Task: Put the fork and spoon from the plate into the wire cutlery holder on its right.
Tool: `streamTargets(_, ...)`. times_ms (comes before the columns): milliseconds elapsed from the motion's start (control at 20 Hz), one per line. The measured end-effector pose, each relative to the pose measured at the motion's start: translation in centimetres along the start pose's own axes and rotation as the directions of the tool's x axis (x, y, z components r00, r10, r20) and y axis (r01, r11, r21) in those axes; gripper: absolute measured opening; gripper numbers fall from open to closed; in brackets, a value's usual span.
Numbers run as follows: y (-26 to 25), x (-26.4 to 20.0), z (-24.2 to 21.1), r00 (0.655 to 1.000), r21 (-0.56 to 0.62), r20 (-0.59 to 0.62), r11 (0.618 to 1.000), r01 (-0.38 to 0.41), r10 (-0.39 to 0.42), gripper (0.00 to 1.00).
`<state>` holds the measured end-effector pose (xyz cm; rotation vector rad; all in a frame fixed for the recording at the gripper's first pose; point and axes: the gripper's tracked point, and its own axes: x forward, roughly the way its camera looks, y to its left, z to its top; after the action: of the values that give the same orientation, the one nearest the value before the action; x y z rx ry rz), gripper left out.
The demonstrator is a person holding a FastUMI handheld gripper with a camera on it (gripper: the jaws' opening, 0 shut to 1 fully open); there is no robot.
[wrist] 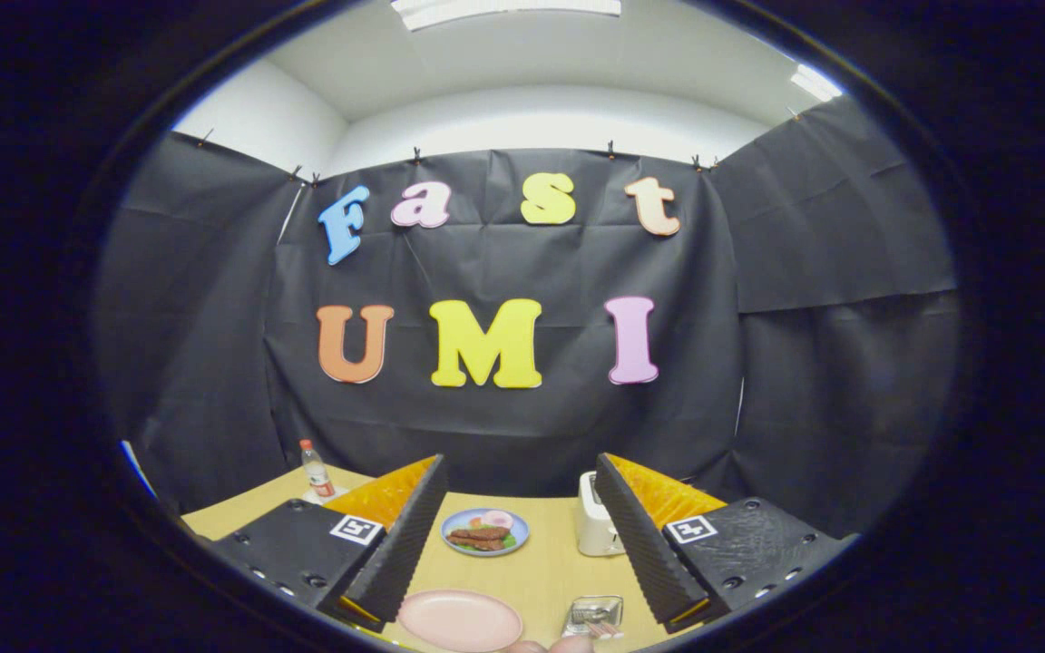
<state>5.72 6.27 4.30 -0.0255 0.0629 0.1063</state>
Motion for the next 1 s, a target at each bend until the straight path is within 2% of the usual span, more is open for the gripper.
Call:
streamTargets(350, 2.1, -0.9, -0.4, 1.000, -0.004, 0.001, 1.000, -0.027, 0.027, 0.97)
streamTargets(1000, 2.7, -0.3, -0.9, 0.999, 0.023, -0.014, 0.998, -0.051, 0.051, 0.97)
